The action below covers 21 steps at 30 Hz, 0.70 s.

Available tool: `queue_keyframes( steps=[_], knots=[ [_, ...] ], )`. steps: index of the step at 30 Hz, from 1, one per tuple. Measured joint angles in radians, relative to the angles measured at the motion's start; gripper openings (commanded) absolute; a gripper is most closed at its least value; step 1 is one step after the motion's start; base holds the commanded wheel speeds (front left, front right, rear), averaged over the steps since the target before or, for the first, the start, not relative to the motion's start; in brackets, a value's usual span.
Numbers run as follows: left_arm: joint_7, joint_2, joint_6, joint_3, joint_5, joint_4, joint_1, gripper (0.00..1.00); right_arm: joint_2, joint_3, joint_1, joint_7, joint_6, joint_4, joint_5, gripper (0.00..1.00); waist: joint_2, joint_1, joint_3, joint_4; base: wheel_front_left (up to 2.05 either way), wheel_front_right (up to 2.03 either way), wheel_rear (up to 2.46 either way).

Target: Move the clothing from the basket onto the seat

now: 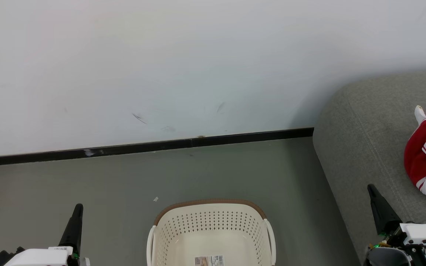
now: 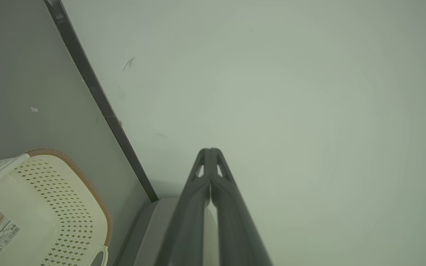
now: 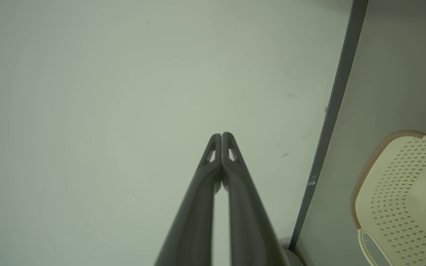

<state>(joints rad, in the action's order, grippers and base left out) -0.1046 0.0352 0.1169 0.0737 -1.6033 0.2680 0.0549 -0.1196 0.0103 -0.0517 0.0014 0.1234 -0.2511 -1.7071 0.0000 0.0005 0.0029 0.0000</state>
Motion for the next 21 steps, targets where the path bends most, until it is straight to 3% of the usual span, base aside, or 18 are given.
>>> queue_keyframes(
  steps=[21],
  knots=[
    [0.000, 0.000, 0.000, 0.001, 0.000, 0.005, 0.000, 0.00, 0.000, 0.003, 0.000, 0.008, 0.000, -0.006, 0.000, 0.00, 0.0000, -0.0001, 0.000, 0.000, 0.00, 0.00, 0.00]
  ],
)
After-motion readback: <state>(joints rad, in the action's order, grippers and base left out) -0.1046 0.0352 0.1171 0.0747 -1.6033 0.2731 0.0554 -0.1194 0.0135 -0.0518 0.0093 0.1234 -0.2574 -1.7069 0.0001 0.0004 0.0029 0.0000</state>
